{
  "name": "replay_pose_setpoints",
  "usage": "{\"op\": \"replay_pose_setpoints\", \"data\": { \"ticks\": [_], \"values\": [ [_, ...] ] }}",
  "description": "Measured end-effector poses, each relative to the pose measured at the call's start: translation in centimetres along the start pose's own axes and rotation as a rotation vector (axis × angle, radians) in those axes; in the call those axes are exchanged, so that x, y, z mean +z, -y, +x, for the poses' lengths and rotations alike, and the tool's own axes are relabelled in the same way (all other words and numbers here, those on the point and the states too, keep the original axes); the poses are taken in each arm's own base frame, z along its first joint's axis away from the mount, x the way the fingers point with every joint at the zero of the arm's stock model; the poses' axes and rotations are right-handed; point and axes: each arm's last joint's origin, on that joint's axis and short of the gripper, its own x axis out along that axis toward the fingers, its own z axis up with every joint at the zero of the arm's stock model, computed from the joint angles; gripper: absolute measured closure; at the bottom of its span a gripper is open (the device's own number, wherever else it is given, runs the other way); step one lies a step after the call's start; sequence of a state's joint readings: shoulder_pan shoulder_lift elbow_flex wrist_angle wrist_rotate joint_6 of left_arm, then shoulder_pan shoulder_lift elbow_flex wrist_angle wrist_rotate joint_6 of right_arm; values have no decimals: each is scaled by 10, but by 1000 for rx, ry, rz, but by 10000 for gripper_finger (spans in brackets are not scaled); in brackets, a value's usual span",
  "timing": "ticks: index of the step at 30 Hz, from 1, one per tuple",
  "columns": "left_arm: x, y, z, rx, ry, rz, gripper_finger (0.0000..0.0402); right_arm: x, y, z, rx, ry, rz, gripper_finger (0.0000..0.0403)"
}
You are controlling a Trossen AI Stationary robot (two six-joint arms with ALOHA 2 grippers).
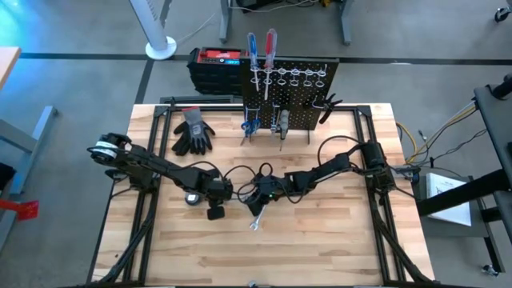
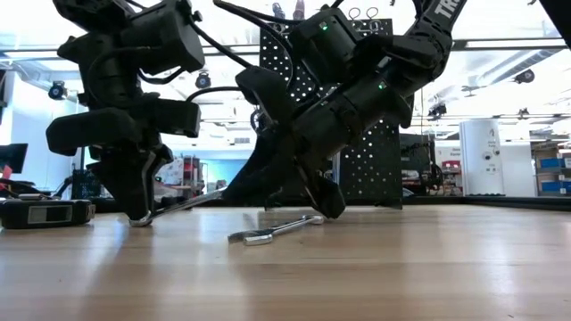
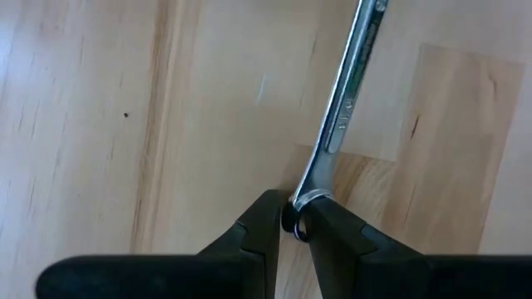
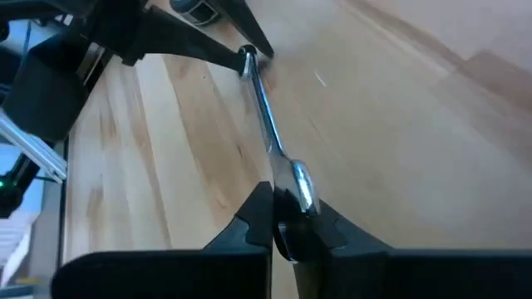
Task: Hang tools onto peg board
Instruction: Hang the right silver wrench on the peg board
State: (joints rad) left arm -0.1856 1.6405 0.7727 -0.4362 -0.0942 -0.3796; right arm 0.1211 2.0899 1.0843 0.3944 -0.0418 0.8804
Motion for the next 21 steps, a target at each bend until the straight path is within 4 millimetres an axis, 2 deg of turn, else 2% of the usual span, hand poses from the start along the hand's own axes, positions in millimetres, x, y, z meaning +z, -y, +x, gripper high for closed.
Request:
{"op": "replay_pose_setpoints", "data": {
  "ticks": [4, 8, 21],
  "values": [
    [0, 1, -1, 0, 4, 0, 352, -1, 0, 0, -2, 4, -42, 399],
    [0, 0, -11, 12, 45, -16, 352, -4, 0, -4, -23, 29, -83, 401],
    [6, -7, -68, 71, 333, -66, 352, -19, -10, -40, -133, 230, -200, 402]
  ]
}}
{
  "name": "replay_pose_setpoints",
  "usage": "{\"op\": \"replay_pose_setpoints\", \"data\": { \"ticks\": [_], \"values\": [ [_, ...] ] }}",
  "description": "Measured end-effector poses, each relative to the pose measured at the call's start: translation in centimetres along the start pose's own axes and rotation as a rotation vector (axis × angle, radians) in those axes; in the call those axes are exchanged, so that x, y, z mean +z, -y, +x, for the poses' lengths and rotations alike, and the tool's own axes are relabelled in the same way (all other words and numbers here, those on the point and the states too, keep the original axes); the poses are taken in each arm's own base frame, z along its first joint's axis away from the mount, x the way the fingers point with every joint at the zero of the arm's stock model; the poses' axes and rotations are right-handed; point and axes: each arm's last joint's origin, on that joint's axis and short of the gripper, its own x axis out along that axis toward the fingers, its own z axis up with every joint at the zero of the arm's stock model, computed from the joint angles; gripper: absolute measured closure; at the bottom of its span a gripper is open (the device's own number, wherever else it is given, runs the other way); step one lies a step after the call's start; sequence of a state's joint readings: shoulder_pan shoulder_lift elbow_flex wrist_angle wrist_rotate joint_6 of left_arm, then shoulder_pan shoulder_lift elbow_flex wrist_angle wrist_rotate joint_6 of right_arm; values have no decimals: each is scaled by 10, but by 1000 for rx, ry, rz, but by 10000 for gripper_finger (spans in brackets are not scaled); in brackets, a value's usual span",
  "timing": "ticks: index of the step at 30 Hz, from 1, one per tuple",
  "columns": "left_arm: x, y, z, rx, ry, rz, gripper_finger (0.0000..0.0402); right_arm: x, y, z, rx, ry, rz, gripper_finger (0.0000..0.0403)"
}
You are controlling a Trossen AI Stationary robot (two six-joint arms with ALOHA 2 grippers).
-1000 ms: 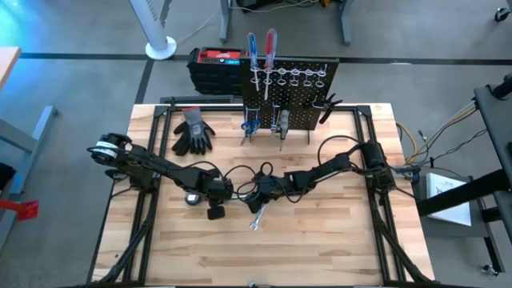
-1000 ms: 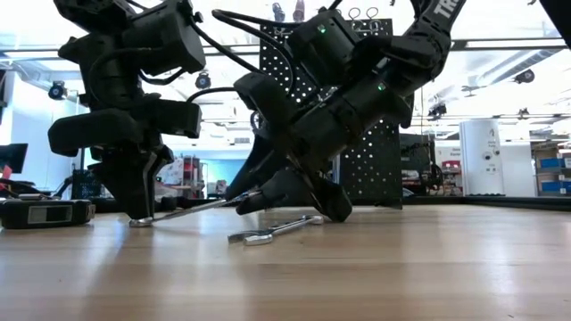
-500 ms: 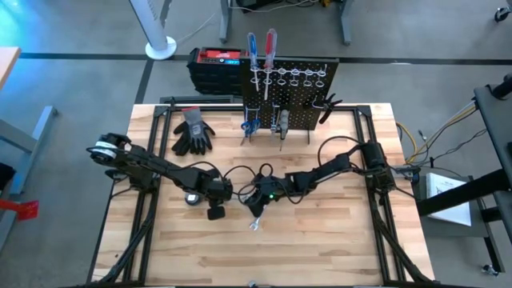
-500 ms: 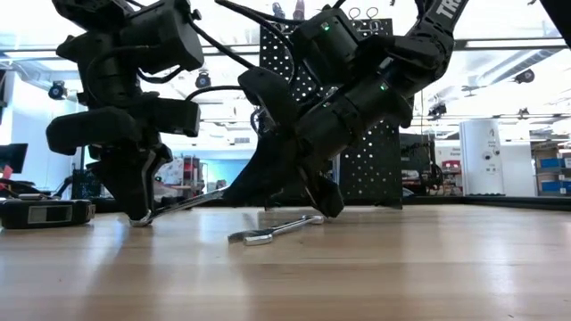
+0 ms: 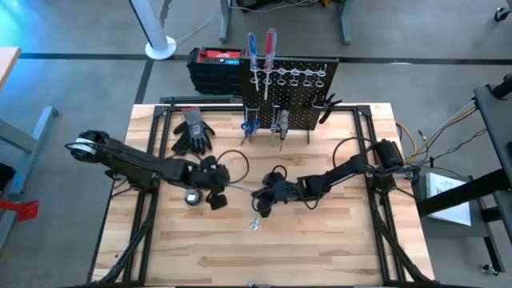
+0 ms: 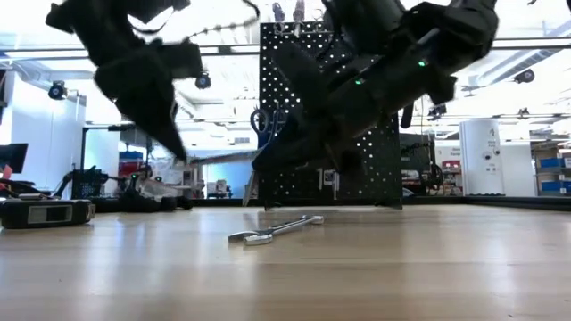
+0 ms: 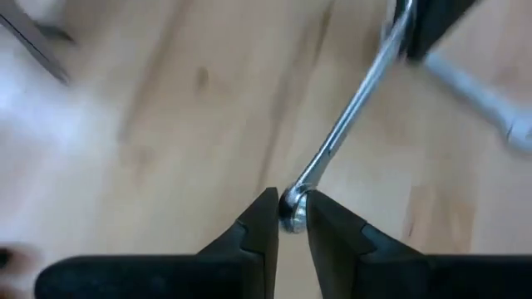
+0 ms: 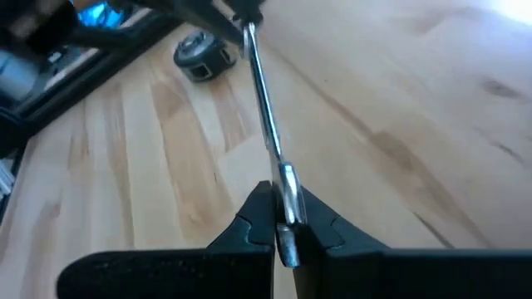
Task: Hang tools onto peg board
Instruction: Hang the right silver wrench on the peg board
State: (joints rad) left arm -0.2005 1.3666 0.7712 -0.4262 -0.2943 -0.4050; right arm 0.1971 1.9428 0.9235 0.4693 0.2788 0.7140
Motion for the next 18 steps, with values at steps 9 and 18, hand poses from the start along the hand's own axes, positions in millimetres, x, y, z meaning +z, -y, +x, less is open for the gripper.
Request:
{"op": "replay_pose_setpoints", "data": {
  "ticks": [9, 18],
  "values": [
    [26, -3, -41, -84, 319, -28, 352, -20, 23, -16, 18, 125, 80, 403],
    [22, 0, -35, -136, 676, -169, 341, -39, 33, -63, 83, 514, 180, 403]
  ]
}}
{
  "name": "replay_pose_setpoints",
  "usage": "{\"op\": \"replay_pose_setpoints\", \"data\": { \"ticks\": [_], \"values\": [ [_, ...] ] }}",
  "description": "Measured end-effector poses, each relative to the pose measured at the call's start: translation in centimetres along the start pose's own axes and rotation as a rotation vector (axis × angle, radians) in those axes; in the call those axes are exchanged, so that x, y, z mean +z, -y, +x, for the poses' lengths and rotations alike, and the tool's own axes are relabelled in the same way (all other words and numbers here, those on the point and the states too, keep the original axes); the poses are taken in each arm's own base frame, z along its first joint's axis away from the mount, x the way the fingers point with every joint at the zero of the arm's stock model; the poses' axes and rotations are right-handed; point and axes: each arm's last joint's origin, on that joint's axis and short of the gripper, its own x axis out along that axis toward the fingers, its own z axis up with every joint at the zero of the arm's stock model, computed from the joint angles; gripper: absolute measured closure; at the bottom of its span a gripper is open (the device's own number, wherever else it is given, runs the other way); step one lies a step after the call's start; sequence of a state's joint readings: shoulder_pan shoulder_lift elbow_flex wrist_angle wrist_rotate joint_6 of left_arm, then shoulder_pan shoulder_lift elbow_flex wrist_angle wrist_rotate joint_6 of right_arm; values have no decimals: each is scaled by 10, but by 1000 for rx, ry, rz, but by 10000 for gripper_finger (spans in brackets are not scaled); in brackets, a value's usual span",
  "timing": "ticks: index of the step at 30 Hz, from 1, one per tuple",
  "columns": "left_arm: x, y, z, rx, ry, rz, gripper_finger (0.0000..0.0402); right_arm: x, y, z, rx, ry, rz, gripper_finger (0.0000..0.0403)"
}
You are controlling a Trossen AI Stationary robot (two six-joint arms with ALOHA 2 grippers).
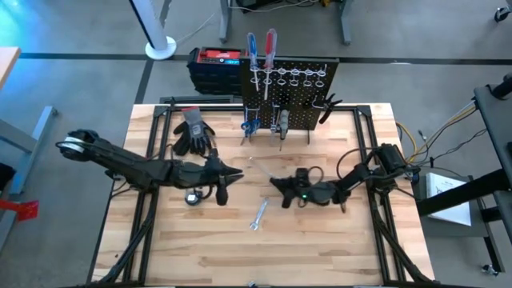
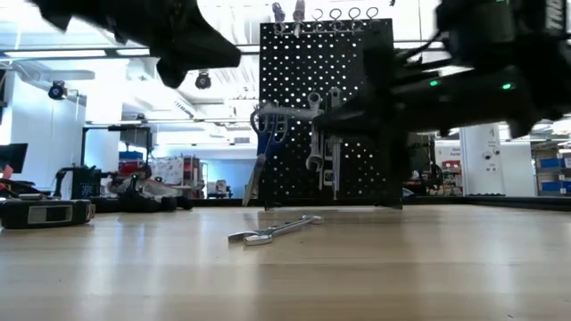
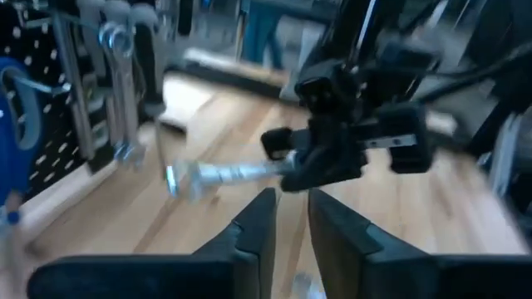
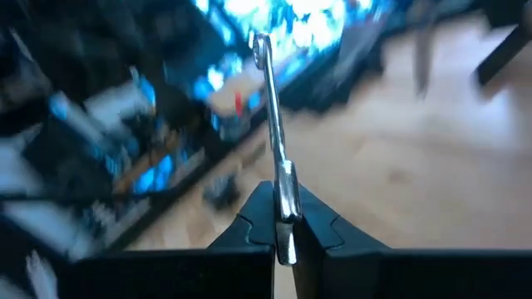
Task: Hang tools onto peg board
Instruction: Hang the right silver wrench on the peg board
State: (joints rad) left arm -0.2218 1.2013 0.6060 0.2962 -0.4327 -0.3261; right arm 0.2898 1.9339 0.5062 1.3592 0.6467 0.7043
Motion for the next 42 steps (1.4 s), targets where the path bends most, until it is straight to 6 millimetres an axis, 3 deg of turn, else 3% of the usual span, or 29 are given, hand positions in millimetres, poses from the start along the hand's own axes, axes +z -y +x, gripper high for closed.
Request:
{"op": "replay_pose_setpoints", "data": {
  "ticks": [6, 14, 20, 28, 42],
  "values": [
    [-33, -11, 2, -37, 152, -69, 315, 9, 4, -18, -57, 162, -38, 403],
    [-52, -11, 17, -8, 159, -72, 308, 21, 9, -9, -113, 220, -82, 403],
    [-56, -6, 32, 1, 131, -57, 308, 36, 8, -15, -162, 277, -104, 403],
    [-59, -6, 36, 16, 118, -42, 308, 55, 11, -28, -165, 306, -91, 403],
    [-58, -6, 36, 21, 125, -36, 308, 52, 28, -23, -154, 242, -22, 403]
  ]
}}
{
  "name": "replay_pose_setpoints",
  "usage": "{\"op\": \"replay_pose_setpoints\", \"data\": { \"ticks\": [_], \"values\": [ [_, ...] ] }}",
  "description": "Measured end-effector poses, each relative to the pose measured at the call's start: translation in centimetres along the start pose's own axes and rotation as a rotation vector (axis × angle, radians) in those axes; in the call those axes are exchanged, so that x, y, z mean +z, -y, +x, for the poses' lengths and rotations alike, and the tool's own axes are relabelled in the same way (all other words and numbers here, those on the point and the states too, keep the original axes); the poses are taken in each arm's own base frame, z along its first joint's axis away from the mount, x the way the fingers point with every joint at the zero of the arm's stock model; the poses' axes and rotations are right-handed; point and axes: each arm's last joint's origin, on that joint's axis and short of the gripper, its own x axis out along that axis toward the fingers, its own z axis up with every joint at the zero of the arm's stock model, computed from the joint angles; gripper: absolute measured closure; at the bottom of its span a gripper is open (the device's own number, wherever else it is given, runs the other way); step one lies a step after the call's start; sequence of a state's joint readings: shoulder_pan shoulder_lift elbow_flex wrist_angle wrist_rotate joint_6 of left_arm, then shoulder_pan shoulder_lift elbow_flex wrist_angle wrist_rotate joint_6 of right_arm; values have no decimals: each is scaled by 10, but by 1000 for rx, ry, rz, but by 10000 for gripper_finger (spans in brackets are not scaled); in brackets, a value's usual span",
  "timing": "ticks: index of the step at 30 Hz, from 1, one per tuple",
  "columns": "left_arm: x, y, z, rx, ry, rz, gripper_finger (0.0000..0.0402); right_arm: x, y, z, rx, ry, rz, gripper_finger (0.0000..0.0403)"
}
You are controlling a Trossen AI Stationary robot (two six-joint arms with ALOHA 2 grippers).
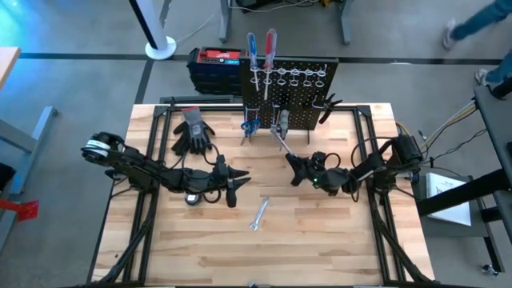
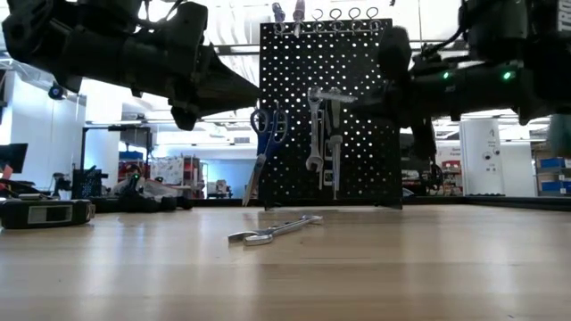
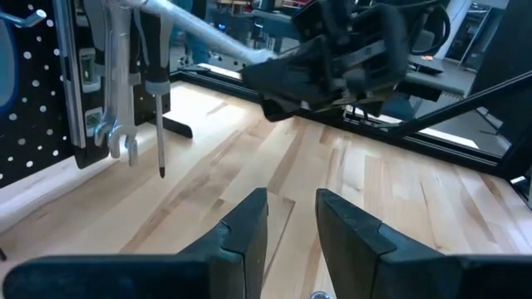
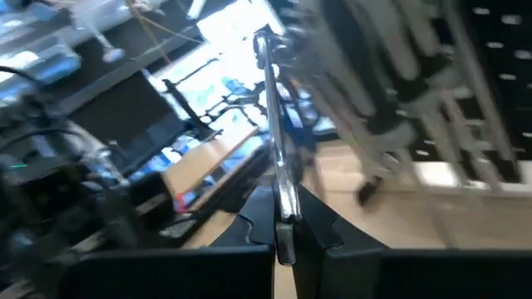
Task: Hang tools onto peg board
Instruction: Hang the right silver wrench on the peg board
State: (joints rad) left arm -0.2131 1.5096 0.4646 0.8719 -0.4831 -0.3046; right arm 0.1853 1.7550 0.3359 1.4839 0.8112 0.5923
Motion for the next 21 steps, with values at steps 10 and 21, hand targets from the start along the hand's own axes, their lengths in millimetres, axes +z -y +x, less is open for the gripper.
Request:
{"op": "replay_pose_setpoints", "data": {
  "ticks": [10, 21],
  "values": [
    [0, 0, 0, 3, -3, 2, 308, -2, 4, 8, 1, -60, 114, 328],
    [-5, -3, 0, 26, -44, 17, 308, -1, 0, 1, 89, -134, 11, 164]
  ]
}}
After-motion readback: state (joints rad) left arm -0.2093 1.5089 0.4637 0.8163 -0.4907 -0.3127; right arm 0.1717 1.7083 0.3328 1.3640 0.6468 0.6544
